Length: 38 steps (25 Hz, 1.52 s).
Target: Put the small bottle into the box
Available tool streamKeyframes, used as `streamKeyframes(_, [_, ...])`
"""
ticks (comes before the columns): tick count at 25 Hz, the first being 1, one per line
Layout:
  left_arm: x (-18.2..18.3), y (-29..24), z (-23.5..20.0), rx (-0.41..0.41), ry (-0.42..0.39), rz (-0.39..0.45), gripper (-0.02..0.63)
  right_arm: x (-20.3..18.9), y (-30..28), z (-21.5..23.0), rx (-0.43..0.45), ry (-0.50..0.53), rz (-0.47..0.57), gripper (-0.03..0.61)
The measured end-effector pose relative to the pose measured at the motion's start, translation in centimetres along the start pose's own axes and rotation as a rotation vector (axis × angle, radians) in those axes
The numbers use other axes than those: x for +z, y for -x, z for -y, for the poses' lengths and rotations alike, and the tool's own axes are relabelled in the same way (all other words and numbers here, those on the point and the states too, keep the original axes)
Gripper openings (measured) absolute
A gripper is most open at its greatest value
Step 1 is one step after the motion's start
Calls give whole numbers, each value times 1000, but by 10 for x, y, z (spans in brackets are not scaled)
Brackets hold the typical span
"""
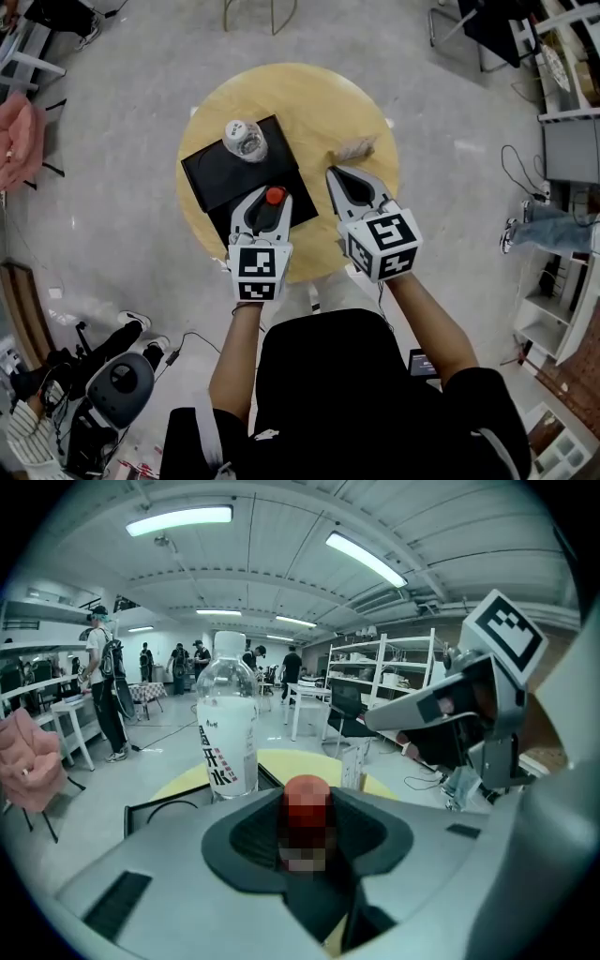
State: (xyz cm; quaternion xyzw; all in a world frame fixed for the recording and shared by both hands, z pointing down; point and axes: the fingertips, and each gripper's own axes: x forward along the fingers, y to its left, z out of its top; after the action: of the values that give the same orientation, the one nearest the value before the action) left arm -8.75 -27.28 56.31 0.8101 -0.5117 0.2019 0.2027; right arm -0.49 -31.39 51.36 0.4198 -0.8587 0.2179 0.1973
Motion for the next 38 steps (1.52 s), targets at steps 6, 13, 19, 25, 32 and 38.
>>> streamKeyframes(6, [-16, -23, 5, -28, -1, -39, 150, -18, -12, 13, -10, -24, -39, 3])
streamKeyframes(13, [-30, -48, 4, -37, -1, -65, 150, -35, -25, 25, -8, -50, -73, 3])
streamKeyframes(19, [-36, -66, -4, -36, -19, -78, 150, -48, -34, 31, -9, -64, -105, 3])
streamKeyframes(25, [-41, -80, -1, -51, -47, -93, 150, -58, -39, 38, -9, -75, -131, 3])
streamKeyframes(32, [-51, -90, 6, -72, -76, -86, 150, -69, -44, 36, 3, -80, -156, 3])
streamKeyframes(38, [-53, -92, 7, -71, -85, -60, 152, -76, -46, 38, 5, -88, -170, 3])
